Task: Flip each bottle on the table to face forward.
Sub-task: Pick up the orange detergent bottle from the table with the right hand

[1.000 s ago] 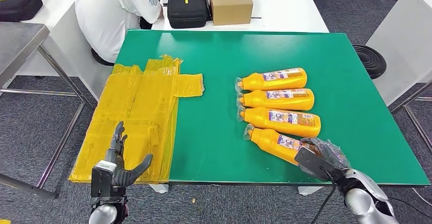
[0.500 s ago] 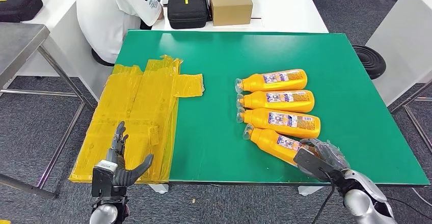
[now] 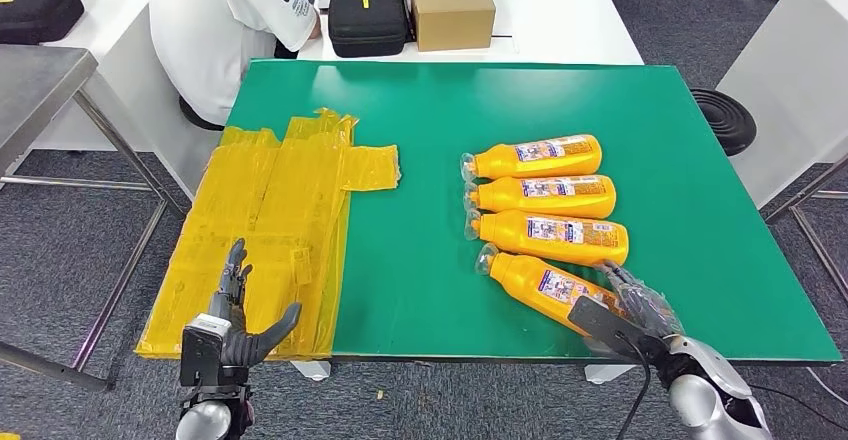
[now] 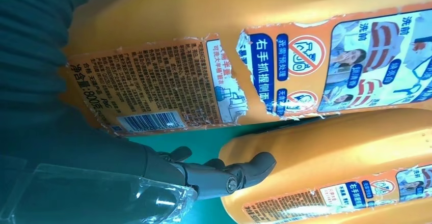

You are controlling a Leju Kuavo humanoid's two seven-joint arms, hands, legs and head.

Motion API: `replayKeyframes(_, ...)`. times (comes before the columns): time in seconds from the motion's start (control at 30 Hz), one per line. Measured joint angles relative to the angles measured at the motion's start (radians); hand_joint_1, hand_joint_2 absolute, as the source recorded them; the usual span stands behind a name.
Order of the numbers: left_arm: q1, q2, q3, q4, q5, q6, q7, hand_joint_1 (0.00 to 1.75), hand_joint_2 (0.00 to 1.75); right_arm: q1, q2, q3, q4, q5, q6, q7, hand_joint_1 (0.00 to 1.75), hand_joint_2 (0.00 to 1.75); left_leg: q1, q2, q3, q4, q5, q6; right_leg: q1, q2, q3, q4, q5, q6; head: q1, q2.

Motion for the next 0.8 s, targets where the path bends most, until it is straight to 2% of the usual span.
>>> replayKeyframes(0.1,0.0,0.0,-0.003,0.0,0.0,0.0,0.0,0.0,1.75,-0.002,0.001,0.0,0.002,0.0,0.0,0.001,0.18,1.75,0.0,0.0,0.0,0.0,0.0,0.0,0.0,0.0,0.0,0.0,0.0,0.0,0.0,0.0)
replayKeyframes(0.17,0.0,0.0,-0.004,0.0,0.001,0.0,0.0,0.0,1.75,-0.003,0.002,0.0,0.004,0.001,0.0,0.001,0.32,1.75,0.0,0.0,0.0,0.0,0.0,0.0,0.0,0.0,0.0,0.0,0.0,0.0,0.0,0.0)
replayKeyframes(0.2,0.0,0.0,-0.005,0.0,0.001,0.0,0.0,0.0,1.75,-0.004,0.003,0.0,0.005,0.001,0.0,0.001,0.51,1.75,0.0,0.0,0.0,0.0,0.0,0.0,0.0,0.0,0.0,0.0,0.0,0.0,0.0,0.0)
replayKeyframes(0.3,0.0,0.0,-0.007,0.002,0.003,0.001,0.0,0.0,1.75,-0.006,0.003,0.0,0.009,0.003,0.0,0.001,1.41,1.75,0.0,0.0,0.0,0.0,0.0,0.0,0.0,0.0,0.0,0.0,0.0,0.0,0.0,0.0)
replayKeyframes(0.33,0.0,0.0,-0.007,0.004,0.005,0.002,0.0,0.0,1.75,-0.007,0.003,0.0,0.01,0.003,0.001,0.001,1.59,1.75,0.0,0.0,0.0,0.0,0.0,0.0,0.0,0.0,0.0,0.0,0.0,0.0,0.0,0.0)
replayKeyframes(0.37,0.0,0.0,-0.008,0.006,0.007,0.002,0.0,0.0,1.75,-0.007,0.003,0.0,0.011,0.003,0.002,0.001,1.69,1.75,0.0,0.0,0.0,0.0,0.0,0.0,0.0,0.0,0.0,0.0,0.0,0.0,0.0,0.0)
replayKeyframes(0.47,0.001,0.0,-0.01,0.008,0.011,0.002,0.001,0.0,1.75,-0.008,-0.001,0.0,0.013,-0.006,0.007,-0.003,1.75,1.75,0.0,0.0,0.001,0.0,0.0,0.0,0.0,0.0,0.0,0.0,0.0,0.0,0.0,0.0)
replayKeyframes(0.8,-0.001,0.003,-0.011,0.023,0.012,0.003,0.001,0.0,1.75,-0.007,-0.003,0.001,0.023,-0.019,0.011,-0.016,1.75,1.75,0.0,0.0,0.0,0.0,0.0,0.0,0.0,0.0,0.0,0.0,0.0,0.0,0.0,0.0)
